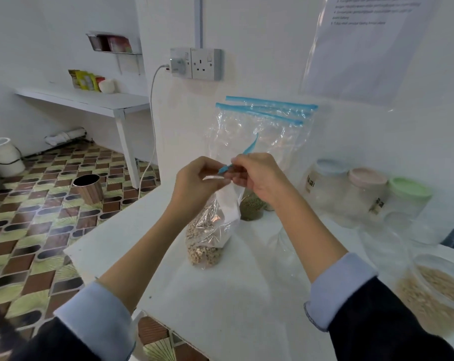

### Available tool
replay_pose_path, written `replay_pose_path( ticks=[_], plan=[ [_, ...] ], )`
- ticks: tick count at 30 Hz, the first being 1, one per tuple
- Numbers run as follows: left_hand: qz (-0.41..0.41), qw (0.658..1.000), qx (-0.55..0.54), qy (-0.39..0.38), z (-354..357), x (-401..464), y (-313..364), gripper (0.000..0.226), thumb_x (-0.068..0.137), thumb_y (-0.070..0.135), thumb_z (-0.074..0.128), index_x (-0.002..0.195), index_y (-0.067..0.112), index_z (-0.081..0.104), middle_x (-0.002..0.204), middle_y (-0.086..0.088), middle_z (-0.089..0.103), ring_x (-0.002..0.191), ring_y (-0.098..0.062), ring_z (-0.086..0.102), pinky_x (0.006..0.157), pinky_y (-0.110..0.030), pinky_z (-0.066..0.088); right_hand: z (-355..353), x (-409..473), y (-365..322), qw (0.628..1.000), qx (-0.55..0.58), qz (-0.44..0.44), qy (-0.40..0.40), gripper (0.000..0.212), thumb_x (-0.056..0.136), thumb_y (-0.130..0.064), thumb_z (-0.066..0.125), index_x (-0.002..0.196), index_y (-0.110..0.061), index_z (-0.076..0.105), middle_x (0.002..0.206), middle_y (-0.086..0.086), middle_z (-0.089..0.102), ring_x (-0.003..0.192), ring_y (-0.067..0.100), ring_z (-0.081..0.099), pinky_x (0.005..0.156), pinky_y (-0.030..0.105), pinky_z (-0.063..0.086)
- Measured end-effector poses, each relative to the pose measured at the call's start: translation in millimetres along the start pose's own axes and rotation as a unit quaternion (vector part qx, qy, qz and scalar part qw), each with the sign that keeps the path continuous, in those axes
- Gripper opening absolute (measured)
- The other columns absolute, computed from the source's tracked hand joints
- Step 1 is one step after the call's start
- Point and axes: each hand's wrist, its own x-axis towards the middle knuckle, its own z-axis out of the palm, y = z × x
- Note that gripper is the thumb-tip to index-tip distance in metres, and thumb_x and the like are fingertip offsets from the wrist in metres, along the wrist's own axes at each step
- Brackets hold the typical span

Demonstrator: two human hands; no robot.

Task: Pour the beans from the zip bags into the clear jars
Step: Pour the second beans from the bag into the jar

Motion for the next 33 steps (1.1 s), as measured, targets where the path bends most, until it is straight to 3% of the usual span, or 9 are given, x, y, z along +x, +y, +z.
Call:
replay_pose_path(
  ticks=[1,3,5,8,13,16,19,29,33],
  plan=[
    [-0.001,1.000,-0.010,0.020,0,2,-1,0.021,0.073,-0.001,0.075,0.082,0.015,0.064,0.085,-0.005,0.070,0.083,-0.014,0.069,0.079,-0.027,0.055,-2,1,1,0.995,-0.076,-0.063,0.015,0.010,0.091,-0.002,0.056,0.081,-0.004,0.057,0.064,0.005,0.065,0.049,0.007,0.060,0.048,0.016,0.048],
    [-0.006,0.998,-0.054,0.038,-5,7,-4,0.014,0.074,0.001,0.074,0.078,0.012,0.067,0.082,-0.014,0.072,0.085,-0.030,0.070,0.082,-0.037,0.056,-8,2,0,0.944,-0.231,-0.229,0.043,0.007,0.087,-0.002,0.061,0.089,-0.009,0.060,0.083,0.000,0.060,0.067,0.003,0.055,0.063,0.015,0.045],
    [0.005,0.995,-0.099,0.028,-10,14,-4,0.007,0.081,-0.001,0.067,0.082,0.006,0.068,0.075,-0.007,0.073,0.078,-0.025,0.071,0.077,-0.031,0.057,-10,3,-1,0.897,-0.289,-0.334,-0.001,0.015,0.084,-0.001,0.065,0.095,-0.011,0.065,0.096,-0.004,0.055,0.084,0.003,0.053,0.074,0.010,0.041],
    [0.039,0.995,-0.093,-0.001,-13,27,-4,0.014,0.087,-0.003,0.060,0.091,0.007,0.069,0.070,0.002,0.072,0.070,-0.014,0.069,0.074,-0.024,0.057,-5,7,0,0.871,-0.310,-0.377,-0.056,0.018,0.083,-0.008,0.070,0.100,-0.010,0.071,0.097,-0.003,0.059,0.095,0.015,0.056,0.078,0.004,0.037],
    [0.094,0.995,-0.038,-0.009,-21,41,-8,0.010,0.083,-0.002,0.065,0.083,0.005,0.071,0.069,-0.003,0.071,0.071,-0.020,0.065,0.075,-0.029,0.056,5,25,2,0.859,-0.305,-0.412,-0.012,0.010,0.078,-0.005,0.073,0.088,-0.003,0.073,0.083,0.000,0.059,0.071,0.007,0.051,0.070,0.010,0.041],
    [0.103,0.990,-0.074,0.059,-42,54,-17,0.018,0.086,-0.001,0.062,0.079,0.013,0.070,0.068,0.007,0.072,0.071,-0.013,0.066,0.075,-0.025,0.055,-10,43,3,0.861,-0.332,-0.383,0.038,0.008,0.079,0.000,0.072,0.086,0.001,0.071,0.081,0.003,0.059,0.076,0.017,0.054,0.078,0.029,0.048],
    [0.076,0.984,-0.109,0.122,-65,64,-31,0.020,0.088,-0.002,0.059,0.079,0.013,0.070,0.068,0.008,0.072,0.070,-0.009,0.068,0.075,-0.022,0.055,-39,65,6,0.850,-0.383,-0.352,0.083,0.006,0.081,-0.002,0.070,0.087,-0.001,0.071,0.082,0.001,0.057,0.081,0.017,0.053,0.082,0.037,0.048],
    [-0.025,0.952,-0.284,0.110,-86,78,-58,0.047,0.092,-0.006,0.049,0.057,0.014,0.074,0.065,-0.003,0.071,0.068,-0.018,0.071,0.078,-0.025,0.058,-75,107,21,0.836,-0.400,-0.322,0.192,0.007,0.086,-0.002,0.064,0.089,-0.004,0.070,0.090,0.006,0.060,0.086,0.017,0.047,0.073,0.024,0.034],
    [-0.083,0.949,-0.303,0.002,-91,90,-52,0.057,0.097,0.034,0.037,0.056,0.014,0.070,0.063,-0.006,0.066,0.062,-0.022,0.067,0.068,-0.030,0.056,-67,113,19,0.843,-0.370,-0.332,0.204,0.012,0.086,0.006,0.060,0.091,0.000,0.068,0.096,0.011,0.057,0.084,0.018,0.049,0.068,0.008,0.035]
  ],
)
